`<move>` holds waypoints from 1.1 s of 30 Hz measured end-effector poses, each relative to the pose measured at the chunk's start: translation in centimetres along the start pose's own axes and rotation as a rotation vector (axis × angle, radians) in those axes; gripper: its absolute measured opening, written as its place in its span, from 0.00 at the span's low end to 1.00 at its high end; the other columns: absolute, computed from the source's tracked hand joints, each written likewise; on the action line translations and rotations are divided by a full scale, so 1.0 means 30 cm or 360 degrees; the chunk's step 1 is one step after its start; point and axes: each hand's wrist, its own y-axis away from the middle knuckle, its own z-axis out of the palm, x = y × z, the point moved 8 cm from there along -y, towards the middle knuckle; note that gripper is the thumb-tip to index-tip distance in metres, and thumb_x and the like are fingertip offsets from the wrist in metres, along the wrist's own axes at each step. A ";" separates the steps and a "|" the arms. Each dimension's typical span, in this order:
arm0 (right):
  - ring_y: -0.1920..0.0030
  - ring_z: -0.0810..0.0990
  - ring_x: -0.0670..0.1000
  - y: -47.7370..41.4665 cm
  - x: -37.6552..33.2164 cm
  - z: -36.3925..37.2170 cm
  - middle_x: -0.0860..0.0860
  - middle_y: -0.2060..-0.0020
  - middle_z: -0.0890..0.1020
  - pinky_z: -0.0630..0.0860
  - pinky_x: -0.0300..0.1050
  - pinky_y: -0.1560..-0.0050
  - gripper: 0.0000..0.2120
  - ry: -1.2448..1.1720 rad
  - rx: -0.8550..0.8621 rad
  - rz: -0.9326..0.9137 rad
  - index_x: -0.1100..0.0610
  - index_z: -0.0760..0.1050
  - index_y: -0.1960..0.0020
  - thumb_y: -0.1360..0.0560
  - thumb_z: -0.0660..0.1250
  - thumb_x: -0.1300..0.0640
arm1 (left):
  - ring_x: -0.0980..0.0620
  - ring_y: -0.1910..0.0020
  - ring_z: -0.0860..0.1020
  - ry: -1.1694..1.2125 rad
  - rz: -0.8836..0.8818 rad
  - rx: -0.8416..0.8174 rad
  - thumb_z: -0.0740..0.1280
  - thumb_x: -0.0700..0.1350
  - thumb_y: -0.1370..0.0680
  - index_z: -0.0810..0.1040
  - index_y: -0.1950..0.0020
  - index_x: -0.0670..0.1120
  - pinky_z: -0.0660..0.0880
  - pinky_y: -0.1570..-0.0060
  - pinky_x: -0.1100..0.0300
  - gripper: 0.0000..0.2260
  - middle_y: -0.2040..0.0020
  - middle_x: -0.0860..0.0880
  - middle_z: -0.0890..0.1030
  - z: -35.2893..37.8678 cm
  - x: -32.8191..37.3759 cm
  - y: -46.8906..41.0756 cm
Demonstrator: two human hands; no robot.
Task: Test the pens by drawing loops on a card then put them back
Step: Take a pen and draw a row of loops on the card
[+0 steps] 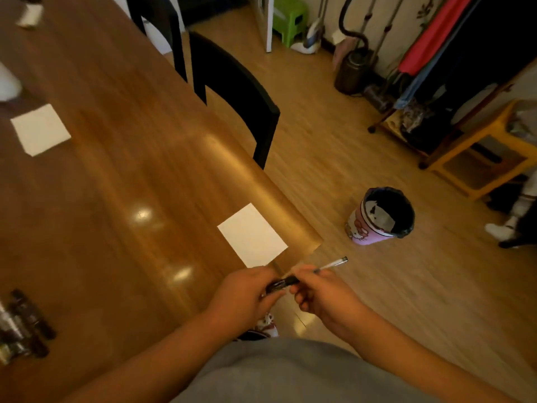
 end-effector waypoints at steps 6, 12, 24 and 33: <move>0.72 0.76 0.49 -0.122 -0.154 0.046 0.56 0.68 0.81 0.72 0.41 0.73 0.07 0.0070 -0.0036 -0.0008 0.59 0.77 0.56 0.21 0.66 0.57 | 0.59 0.60 0.75 -0.0062 -0.0032 0.0090 0.57 0.63 0.22 0.78 0.48 0.56 0.67 0.65 0.68 0.16 0.56 0.57 0.80 -0.108 -0.061 -0.099; 0.71 0.77 0.49 -0.210 -0.238 0.142 0.56 0.67 0.81 0.72 0.40 0.73 0.08 0.0177 -0.0176 0.0022 0.58 0.77 0.56 0.22 0.68 0.54 | 0.58 0.62 0.75 -0.0117 -0.0186 0.0180 0.64 0.60 0.23 0.79 0.49 0.53 0.66 0.66 0.66 0.12 0.57 0.55 0.81 -0.189 -0.141 -0.140; 0.72 0.75 0.47 -0.338 -0.347 0.241 0.55 0.69 0.80 0.71 0.38 0.73 0.10 0.0583 -0.0589 0.0098 0.60 0.78 0.57 0.22 0.68 0.53 | 0.58 0.65 0.76 0.0344 -0.0674 0.0151 0.65 0.57 0.22 0.82 0.50 0.53 0.69 0.67 0.67 0.10 0.63 0.58 0.78 -0.199 -0.225 -0.119; 0.71 0.74 0.46 -0.388 -0.407 0.289 0.54 0.69 0.79 0.70 0.37 0.73 0.12 0.0726 -0.0989 0.0200 0.55 0.82 0.63 0.22 0.68 0.53 | 0.52 0.66 0.81 0.1433 -0.1001 0.0266 0.66 0.50 0.21 0.82 0.54 0.49 0.76 0.65 0.64 0.08 0.62 0.48 0.84 -0.194 -0.200 -0.113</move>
